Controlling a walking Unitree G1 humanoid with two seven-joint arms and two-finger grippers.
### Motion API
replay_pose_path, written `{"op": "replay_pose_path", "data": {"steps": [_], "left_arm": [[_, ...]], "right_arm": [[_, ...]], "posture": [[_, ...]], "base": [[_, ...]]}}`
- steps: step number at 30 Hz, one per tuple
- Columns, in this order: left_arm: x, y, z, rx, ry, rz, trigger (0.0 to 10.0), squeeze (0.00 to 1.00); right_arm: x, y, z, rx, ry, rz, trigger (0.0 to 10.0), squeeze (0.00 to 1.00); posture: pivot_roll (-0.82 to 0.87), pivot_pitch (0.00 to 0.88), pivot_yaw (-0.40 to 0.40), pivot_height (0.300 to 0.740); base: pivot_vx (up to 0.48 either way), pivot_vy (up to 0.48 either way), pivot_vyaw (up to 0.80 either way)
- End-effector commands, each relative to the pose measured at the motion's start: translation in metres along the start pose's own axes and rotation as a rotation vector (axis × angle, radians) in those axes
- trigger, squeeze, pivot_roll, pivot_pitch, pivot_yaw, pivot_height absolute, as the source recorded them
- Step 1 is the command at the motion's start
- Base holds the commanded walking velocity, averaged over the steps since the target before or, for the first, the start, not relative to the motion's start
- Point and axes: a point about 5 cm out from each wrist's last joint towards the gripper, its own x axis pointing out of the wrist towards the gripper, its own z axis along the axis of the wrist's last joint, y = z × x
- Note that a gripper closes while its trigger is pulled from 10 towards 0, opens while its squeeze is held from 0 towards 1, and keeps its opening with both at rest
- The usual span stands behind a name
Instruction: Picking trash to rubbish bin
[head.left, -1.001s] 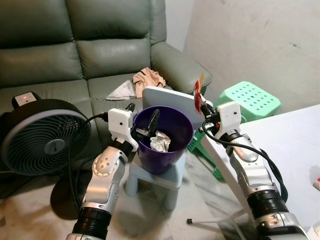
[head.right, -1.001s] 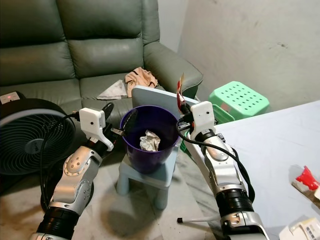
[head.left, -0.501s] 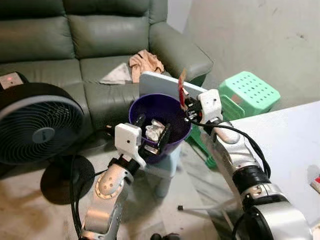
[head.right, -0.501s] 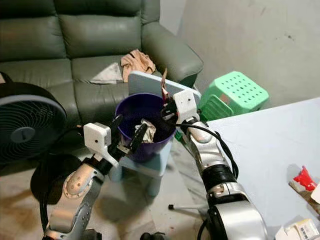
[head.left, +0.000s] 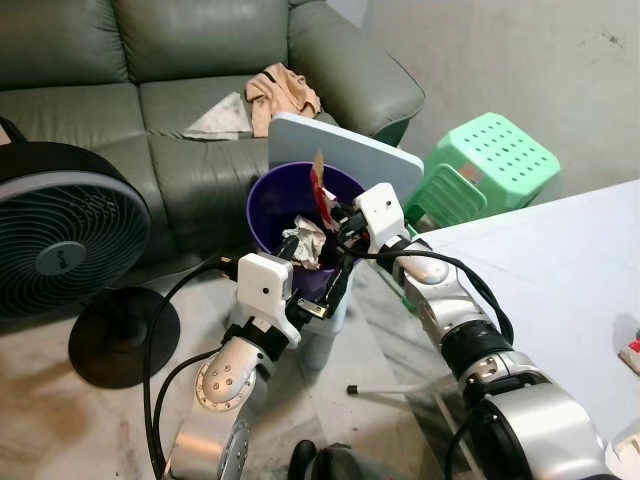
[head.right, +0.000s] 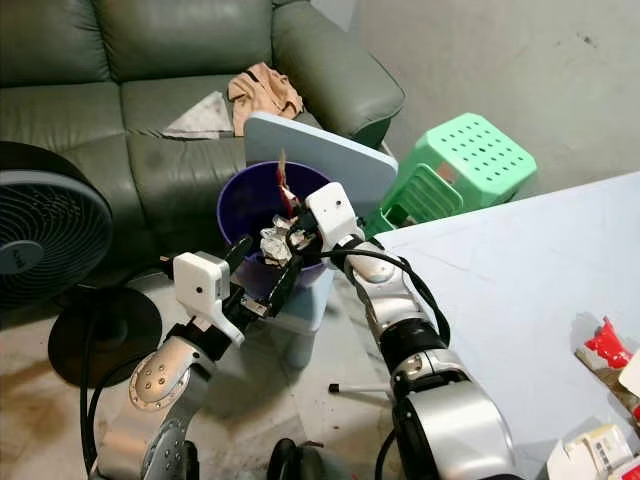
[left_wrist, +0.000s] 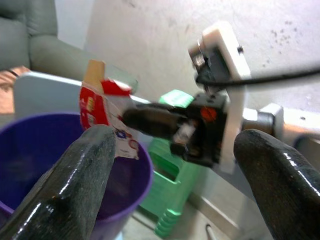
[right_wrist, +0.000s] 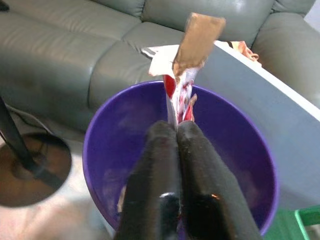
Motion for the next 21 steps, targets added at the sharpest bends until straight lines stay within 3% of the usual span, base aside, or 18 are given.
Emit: {"op": "replay_pose_path", "data": {"steps": [1, 12, 19, 20, 21], "left_arm": [[0.002, -0.012, 0.002, -0.023, -0.005, -0.021, 10.0, 0.00], [0.003, -0.011, 0.003, -0.027, -0.002, -0.018, 10.0, 0.00], [0.007, 0.002, 0.008, -0.001, -0.022, 0.001, 10.0, 0.00], [0.008, 0.005, 0.009, 0.006, -0.025, 0.005, 10.0, 0.00], [0.009, 0.007, 0.010, 0.011, -0.029, 0.009, 10.0, 0.00]], "right_arm": [[-0.001, -0.005, 0.001, 0.045, -0.015, -0.015, 10.0, 1.00], [0.000, -0.010, 0.007, 0.056, -0.050, -0.023, 10.0, 1.00], [-0.007, -0.018, 0.022, 0.068, -0.189, 0.020, 10.0, 0.97], [-0.008, -0.019, 0.023, 0.075, -0.208, 0.027, 10.0, 0.65], [-0.010, -0.021, 0.025, 0.078, -0.231, 0.027, 10.0, 0.24]], "posture": [[0.19, 0.278, -0.238, 0.715], [0.18, 0.274, -0.237, 0.715], [0.19, 0.235, -0.218, 0.715], [0.19, 0.229, -0.214, 0.715], [0.19, 0.229, -0.214, 0.715]], "base": [[0.000, 0.000, 0.00], [0.000, 0.000, 0.00], [0.000, 0.000, 0.00], [0.000, 0.000, 0.00], [0.000, 0.000, 0.00]]}}
